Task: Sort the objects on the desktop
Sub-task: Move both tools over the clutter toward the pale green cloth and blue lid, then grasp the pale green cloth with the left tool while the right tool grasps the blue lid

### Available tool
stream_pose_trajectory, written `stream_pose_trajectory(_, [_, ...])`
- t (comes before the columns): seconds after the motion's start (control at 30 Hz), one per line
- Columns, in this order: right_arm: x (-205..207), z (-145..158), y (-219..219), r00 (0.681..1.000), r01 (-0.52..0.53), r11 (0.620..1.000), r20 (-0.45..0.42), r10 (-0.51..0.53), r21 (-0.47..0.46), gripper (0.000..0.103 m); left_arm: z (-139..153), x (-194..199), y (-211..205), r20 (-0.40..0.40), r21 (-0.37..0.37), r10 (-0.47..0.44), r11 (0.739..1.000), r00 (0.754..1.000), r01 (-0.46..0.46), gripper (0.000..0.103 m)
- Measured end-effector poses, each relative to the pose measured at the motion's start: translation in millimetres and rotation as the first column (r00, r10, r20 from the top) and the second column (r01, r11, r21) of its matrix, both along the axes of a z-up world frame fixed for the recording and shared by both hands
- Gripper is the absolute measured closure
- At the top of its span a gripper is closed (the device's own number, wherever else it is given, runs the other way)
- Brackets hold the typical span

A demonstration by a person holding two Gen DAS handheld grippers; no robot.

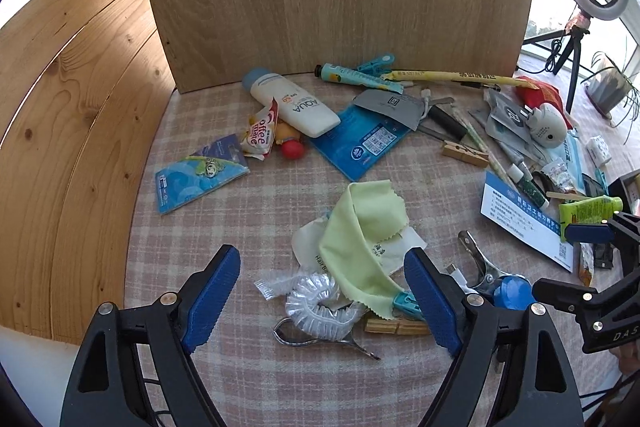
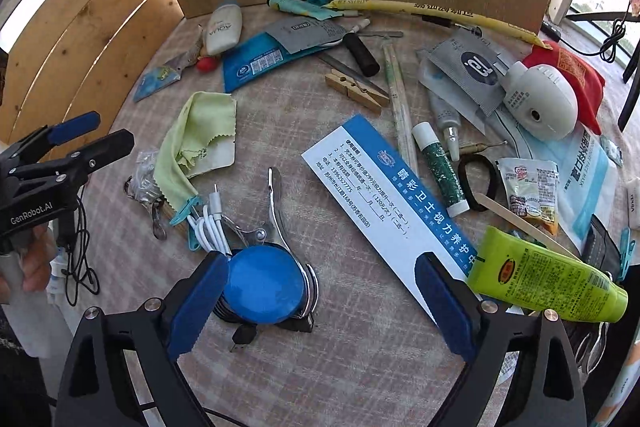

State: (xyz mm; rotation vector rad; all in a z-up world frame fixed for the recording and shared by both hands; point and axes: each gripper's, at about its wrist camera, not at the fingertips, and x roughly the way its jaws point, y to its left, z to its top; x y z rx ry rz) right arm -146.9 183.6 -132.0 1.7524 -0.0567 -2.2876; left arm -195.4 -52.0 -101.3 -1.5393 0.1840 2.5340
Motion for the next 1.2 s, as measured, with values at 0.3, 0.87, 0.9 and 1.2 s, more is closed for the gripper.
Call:
stream_pose_trajectory(0.3, [6, -5, 3, 0.998, -0.068, 0.984, 0.016, 0.066, 0.167, 0.021, -9, -15, -3, 0.016, 0.016, -0.008, 1.0, 1.0, 0.008, 0.016])
stream_pose_trajectory(0.87, [27, -7, -41, 0.98, -0.186, 0.965, -0.038, 0.196, 0.186, 0.027, -7, -29, -8, 0.021, 0.05, -0.009, 0.999, 1.0, 0.008, 0.016])
stream_pose_trajectory(0.9, [26, -10, -42, 0.979, -0.188, 0.961, -0.034, 0.199, 0.204, 0.027, -7, -29, -10, 0.025, 0.054, -0.004, 0.999, 1.0, 0.003, 0.016])
stream_pose_trajectory(1.2, [3, 13, 35, 0.995, 0.064, 0.992, -0.087, -0.055, 0.11, 0.026, -20, -35, -8, 0.063, 0.061, -0.019, 0.998, 0.998, 0.015, 0.016])
